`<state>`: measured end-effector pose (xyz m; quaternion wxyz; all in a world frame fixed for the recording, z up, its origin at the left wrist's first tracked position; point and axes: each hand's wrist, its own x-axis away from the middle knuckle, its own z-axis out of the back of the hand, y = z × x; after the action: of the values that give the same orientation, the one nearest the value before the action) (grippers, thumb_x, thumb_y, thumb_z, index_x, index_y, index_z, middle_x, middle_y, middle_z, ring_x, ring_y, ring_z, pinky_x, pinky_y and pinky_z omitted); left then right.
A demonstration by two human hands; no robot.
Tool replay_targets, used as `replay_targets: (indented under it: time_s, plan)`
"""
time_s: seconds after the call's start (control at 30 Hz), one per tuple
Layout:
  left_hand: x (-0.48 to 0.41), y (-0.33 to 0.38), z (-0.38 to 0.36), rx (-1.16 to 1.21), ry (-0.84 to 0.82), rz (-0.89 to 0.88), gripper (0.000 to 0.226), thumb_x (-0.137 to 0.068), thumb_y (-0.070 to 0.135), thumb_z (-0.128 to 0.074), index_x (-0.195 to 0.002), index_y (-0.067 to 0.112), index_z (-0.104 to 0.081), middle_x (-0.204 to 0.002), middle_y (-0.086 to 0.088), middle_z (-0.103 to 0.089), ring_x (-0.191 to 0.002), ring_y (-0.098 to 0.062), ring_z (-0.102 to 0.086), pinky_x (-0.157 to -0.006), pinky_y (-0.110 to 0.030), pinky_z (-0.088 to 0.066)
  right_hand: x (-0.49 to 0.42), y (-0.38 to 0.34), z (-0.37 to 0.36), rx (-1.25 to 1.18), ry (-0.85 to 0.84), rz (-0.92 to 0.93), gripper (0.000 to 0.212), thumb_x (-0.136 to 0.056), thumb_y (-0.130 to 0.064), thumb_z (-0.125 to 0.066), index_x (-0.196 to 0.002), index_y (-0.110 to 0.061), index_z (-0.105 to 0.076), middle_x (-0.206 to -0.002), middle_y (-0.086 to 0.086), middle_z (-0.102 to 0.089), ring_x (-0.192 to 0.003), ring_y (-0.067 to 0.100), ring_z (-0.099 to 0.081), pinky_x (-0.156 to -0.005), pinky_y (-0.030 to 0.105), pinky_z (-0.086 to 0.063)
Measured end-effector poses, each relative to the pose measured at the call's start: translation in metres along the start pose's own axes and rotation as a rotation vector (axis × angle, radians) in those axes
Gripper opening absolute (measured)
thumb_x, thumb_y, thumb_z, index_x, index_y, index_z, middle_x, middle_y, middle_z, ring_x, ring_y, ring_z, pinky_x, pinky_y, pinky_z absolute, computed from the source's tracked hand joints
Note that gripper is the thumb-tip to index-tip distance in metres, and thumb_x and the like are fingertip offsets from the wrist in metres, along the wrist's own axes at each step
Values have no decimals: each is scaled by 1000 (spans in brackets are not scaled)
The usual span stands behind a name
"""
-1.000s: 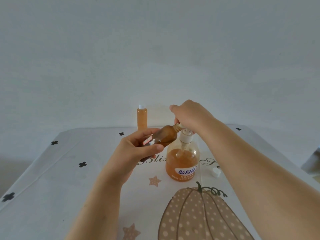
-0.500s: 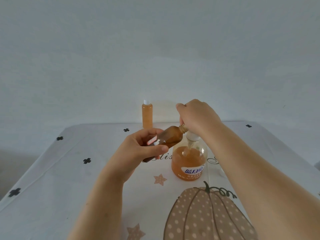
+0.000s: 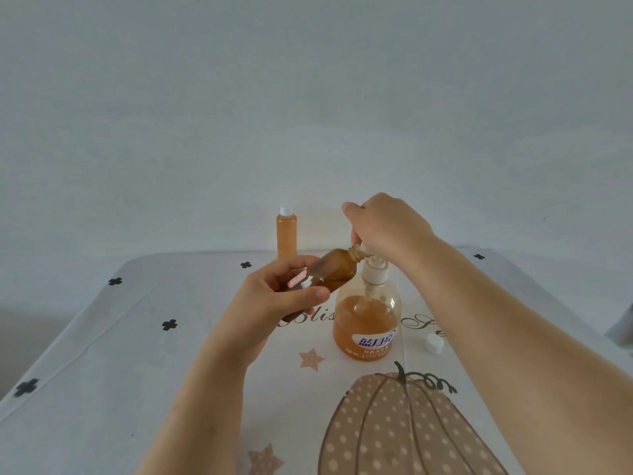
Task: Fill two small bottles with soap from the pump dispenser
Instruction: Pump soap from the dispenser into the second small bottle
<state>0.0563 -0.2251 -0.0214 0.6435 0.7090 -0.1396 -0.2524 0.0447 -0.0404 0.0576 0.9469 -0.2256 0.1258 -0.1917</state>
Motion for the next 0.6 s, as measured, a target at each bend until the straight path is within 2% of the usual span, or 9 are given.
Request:
replay_targets:
  time_s: [0.17, 0.37, 0.47, 0.6]
  plan:
    - [0, 1, -1, -1, 7, -2, 32, -65, 20, -82, -96, 31, -79, -82, -2, -69, -68, -16, -60, -66, -25, -49, 2, 0, 0, -3, -43, -22, 49, -100, -40, -35, -94, -9, -72, -83, 8, -70, -70, 24, -62, -64, 30, -44]
    - [1, 1, 1, -2, 4, 7, 33, -66, 19, -82, -97, 31, -78, -81, -5, -67, -67, -17, -58, -65, -31, -44, 2, 1, -4, -6, -40, -14, 46, -99, -37, -35, -93, -9, -71, -81, 7, -68, -70, 24, -60, -66, 32, -45]
    - [-1, -1, 2, -13, 0, 30, 40, -62, 14, -89, -97, 29, -78, -81, -5, -66, -67, -18, -57, -65, -33, -41, 0, 5, -12, -45, -7, -8, 47, -98, -34, -35, -90, -6, -71, -82, 9, -69, -71, 25, -60, -68, 34, -47]
    - [-4, -2, 3, -22, 12, 61, 38, -63, 15, -84, -98, 26, -77, -78, -3, -65, -63, -17, -56, -57, -24, -42, -2, 9, -20, -76, 20, -7, 47, -100, -32, -35, -90, -4, -71, -82, 10, -68, -71, 28, -60, -72, 38, -52]
